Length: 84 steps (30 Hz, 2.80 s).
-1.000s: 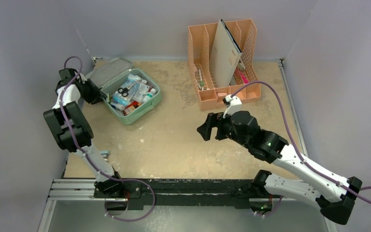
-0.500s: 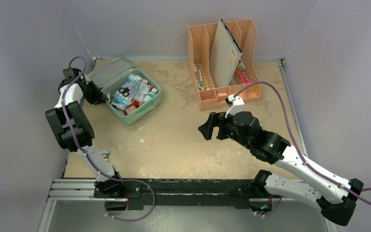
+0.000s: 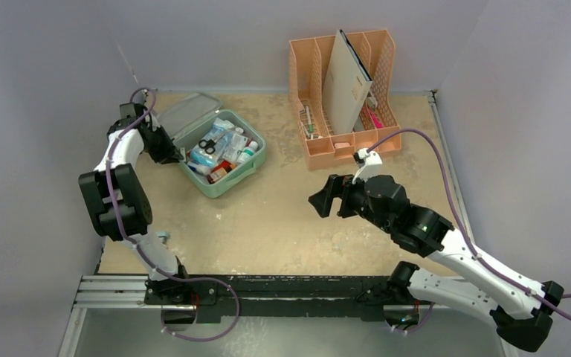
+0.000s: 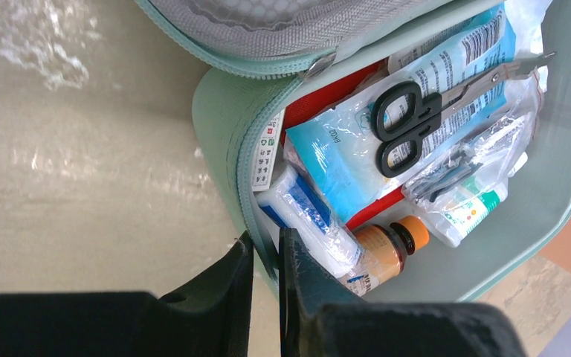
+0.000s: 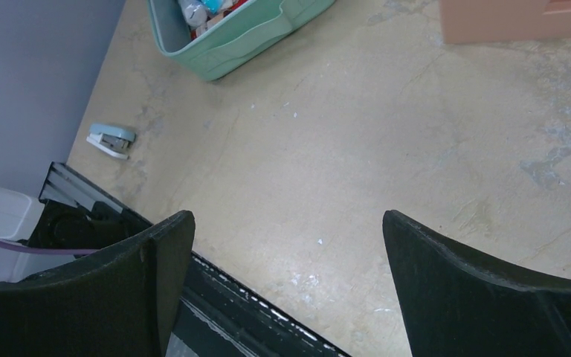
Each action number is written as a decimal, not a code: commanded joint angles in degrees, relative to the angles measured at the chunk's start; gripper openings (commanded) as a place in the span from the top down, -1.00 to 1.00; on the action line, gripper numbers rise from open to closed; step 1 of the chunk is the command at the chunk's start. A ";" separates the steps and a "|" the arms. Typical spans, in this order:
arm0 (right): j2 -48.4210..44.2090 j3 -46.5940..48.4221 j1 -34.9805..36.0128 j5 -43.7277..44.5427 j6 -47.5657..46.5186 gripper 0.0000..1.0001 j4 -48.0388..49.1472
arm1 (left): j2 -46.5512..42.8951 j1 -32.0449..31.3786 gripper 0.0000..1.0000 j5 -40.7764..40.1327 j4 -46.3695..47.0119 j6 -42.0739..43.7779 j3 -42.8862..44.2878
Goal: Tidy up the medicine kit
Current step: Move the medicine box to the center of the board, then close the lid of the medicine box.
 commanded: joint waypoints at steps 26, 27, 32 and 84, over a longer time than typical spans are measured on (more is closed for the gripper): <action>-3.53 0.06 0.07 3.25 0.23 -0.97 -3.19 | -28.19 -3.09 0.61 10.10 1.48 -8.39 -20.25; -3.22 0.18 0.13 3.17 -0.14 -0.97 -2.93 | -28.45 -3.08 0.52 10.02 1.08 -8.59 -19.27; -2.09 1.33 0.12 2.91 -2.61 -0.97 -2.75 | -27.99 -1.85 -0.10 5.56 -1.30 -8.74 -14.45; 19.54 -0.02 0.09 -7.28 6.92 -0.81 16.28 | -5.14 9.24 -0.54 25.99 46.00 -21.80 -18.38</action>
